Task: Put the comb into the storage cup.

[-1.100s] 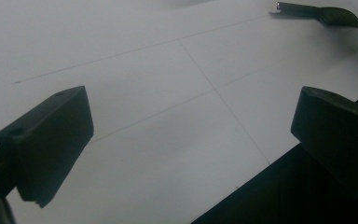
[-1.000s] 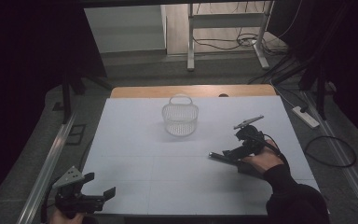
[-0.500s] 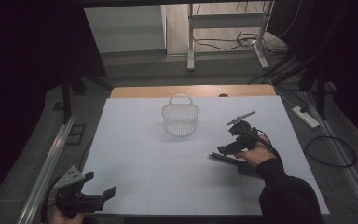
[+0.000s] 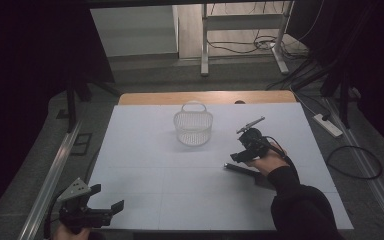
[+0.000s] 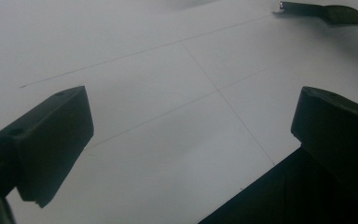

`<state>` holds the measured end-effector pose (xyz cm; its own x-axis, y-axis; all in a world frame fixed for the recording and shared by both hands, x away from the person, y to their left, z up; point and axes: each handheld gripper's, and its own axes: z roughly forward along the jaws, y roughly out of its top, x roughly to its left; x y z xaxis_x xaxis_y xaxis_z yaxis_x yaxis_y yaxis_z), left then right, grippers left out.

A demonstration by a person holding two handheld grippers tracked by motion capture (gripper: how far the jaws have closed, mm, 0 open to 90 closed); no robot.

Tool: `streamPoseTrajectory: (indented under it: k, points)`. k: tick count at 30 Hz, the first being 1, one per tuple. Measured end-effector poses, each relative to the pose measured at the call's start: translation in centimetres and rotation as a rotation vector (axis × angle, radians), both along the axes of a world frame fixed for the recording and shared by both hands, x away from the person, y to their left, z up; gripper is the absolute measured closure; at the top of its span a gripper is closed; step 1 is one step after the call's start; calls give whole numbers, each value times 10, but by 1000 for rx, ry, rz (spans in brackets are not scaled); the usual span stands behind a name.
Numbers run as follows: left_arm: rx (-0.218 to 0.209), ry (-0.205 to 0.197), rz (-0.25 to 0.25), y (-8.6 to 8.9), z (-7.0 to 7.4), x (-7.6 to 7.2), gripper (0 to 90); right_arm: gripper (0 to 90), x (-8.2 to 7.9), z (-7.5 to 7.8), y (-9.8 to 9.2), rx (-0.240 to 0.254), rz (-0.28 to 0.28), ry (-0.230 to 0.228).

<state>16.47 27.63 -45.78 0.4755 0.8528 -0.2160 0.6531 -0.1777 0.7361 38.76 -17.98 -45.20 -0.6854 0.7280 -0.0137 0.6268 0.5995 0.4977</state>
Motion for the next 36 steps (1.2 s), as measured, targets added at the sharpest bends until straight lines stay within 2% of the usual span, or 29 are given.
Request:
streamPoseTrajectory:
  k: [1, 2, 3, 4, 7, 8, 9, 12, 18, 19, 25, 31, 36]
  points:
    - [0, 0, 0, 0, 0, 0, 0, 450, 0, 0, 0, 8, 13, 8]
    - [0, 0, 0, 0, 0, 0, 0, 573, 1, 1, 1, 17, 25, 22]
    - [0, 0, 0, 0, 0, 0, 0, 610, 2, 1, 2, 19, 37, 28]
    - [0, 0, -1, 0, 0, 0, 0, 610, 2, 1, 2, 19, 37, 28]
    - [0, 0, -1, 0, 0, 0, 0, 748, 4, 0, 4, 20, 69, 37]
    - [0, 0, -1, 0, 0, 0, 0, 851, 5, 0, 5, 32, 82, 35]
    - [-1, 0, -1, 0, 0, 0, 0, 888, 6, 0, 5, 45, 86, 41]
    - [-2, 1, 0, 0, 0, 0, 0, 894, 8, 0, 6, 62, 85, 50]
    - [-4, 2, -1, 0, 0, 0, 0, 894, 10, -6, 13, 31, 85, 41]
    - [-4, 3, -1, 0, 0, 0, 0, 894, 10, -9, 14, 13, 88, 44]
    - [-4, 3, -1, 0, 0, 0, 0, 894, 11, -19, 17, -1, 77, 53]
    - [-5, 3, -4, 0, 0, 0, 0, 894, 9, -33, 21, -41, 85, 57]
    - [-7, 3, -5, 1, 0, 0, 0, 894, 9, -38, 22, -39, 83, 59]
